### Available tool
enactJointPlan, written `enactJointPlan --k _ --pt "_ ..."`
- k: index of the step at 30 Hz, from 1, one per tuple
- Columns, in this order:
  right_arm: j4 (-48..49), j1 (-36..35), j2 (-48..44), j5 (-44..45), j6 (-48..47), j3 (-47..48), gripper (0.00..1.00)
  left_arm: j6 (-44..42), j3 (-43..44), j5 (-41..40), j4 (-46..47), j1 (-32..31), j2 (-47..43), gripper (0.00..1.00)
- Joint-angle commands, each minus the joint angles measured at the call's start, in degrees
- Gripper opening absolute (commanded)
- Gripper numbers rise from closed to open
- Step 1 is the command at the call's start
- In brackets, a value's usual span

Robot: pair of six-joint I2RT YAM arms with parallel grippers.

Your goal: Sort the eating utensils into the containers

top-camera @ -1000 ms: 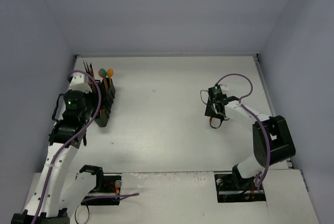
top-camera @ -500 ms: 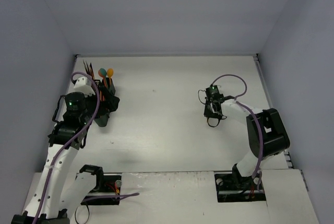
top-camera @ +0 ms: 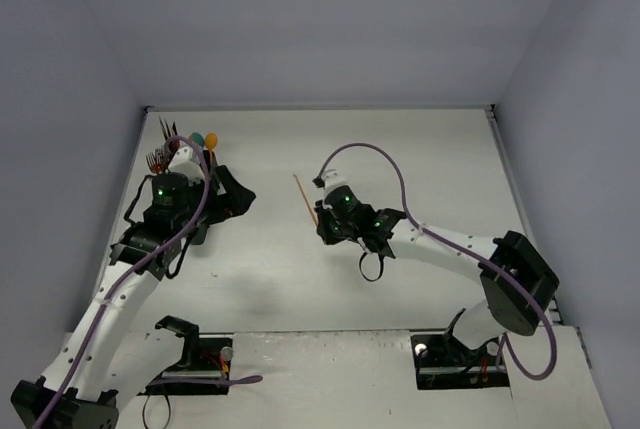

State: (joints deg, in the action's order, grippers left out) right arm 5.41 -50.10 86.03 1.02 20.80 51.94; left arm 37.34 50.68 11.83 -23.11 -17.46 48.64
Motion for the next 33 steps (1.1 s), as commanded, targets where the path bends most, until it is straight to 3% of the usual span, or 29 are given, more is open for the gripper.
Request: enactJointPlan --k 1,9,13,16,20,21,24,29,33 --pt "8.4 -6.0 -5.6 0.9 -2.7 4.3 0.00 3.9 2.8 -2.6 7.1 -4.0 2.4 0.80" --pt "12.9 -11.6 -7.3 0.9 -4.3 5.3 0.00 5.5 4.2 -4.9 10.1 -6.7 5.4 0.79" --pt "14.0 -12.7 -7.2 0.7 -4.5 5.4 0.00 5.9 4.3 -6.0 10.4 -7.4 6.1 0.67" --pt "14.4 -13.2 -7.2 0.8 -4.7 5.4 0.00 6.4 4.3 -6.0 11.0 -7.7 6.5 0.50" --pt "14.8 -13.5 -7.2 0.9 -4.7 5.2 0.00 6.6 4.2 -6.9 11.7 -8.2 6.6 0.07" --pt "14.8 -13.5 -7.2 1.0 -4.7 5.1 0.02 6.6 4.2 -7.1 11.9 -8.3 6.4 0.02" --pt "14.9 -13.5 -7.2 1.1 -4.6 4.9 0.15 5.5 4.3 -8.6 12.1 -8.3 5.8 0.00" --pt "14.8 -13.5 -8.3 1.8 -4.8 4.3 0.56 0.5 5.4 -14.1 10.0 -8.2 4.7 0.00" --pt "14.3 -12.6 -11.0 3.9 -5.0 2.1 0.68 -9.4 9.6 -22.7 5.9 -7.9 4.6 0.00"
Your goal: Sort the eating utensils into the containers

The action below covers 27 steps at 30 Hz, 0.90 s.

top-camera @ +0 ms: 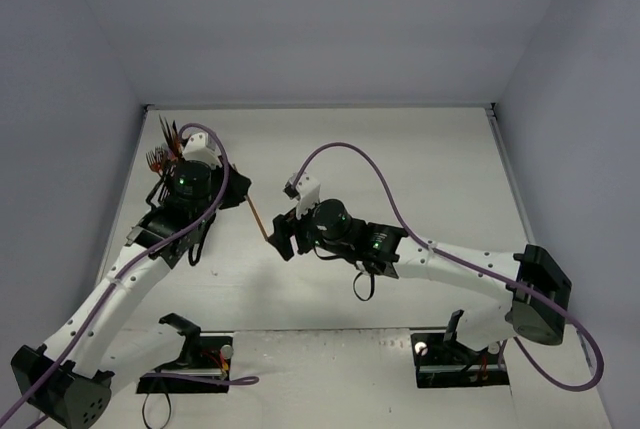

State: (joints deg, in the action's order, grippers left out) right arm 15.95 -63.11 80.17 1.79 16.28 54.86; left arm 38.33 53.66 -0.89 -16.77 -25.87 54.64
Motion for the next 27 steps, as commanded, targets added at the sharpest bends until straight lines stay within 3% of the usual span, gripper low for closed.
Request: enactJointPlan --k 1,5,13,24,27 --pt "3.6 0.9 -6.2 3.6 -0.5 -1.7 0.69 -12.9 7.4 -13.3 -0.8 0.6 -1.3 0.00" --pt "2.3 3.6 -10.6 3.7 0.1 -5.3 0.70 -25.1 9.3 -22.4 3.6 3.1 -0.7 0.00" --pt "-1.5 9.0 -19.9 4.0 1.0 -11.6 0.71 -32.0 8.7 -17.7 15.0 18.7 6.1 0.00" --pt "-8.3 11.8 -28.5 8.5 -0.3 -13.8 0.74 -32.4 0.7 -19.5 25.7 20.6 13.8 0.00" --pt "-9.2 11.8 -30.4 9.8 -0.5 -14.2 0.75 -32.0 -1.1 -20.1 25.7 20.7 13.8 0.09"
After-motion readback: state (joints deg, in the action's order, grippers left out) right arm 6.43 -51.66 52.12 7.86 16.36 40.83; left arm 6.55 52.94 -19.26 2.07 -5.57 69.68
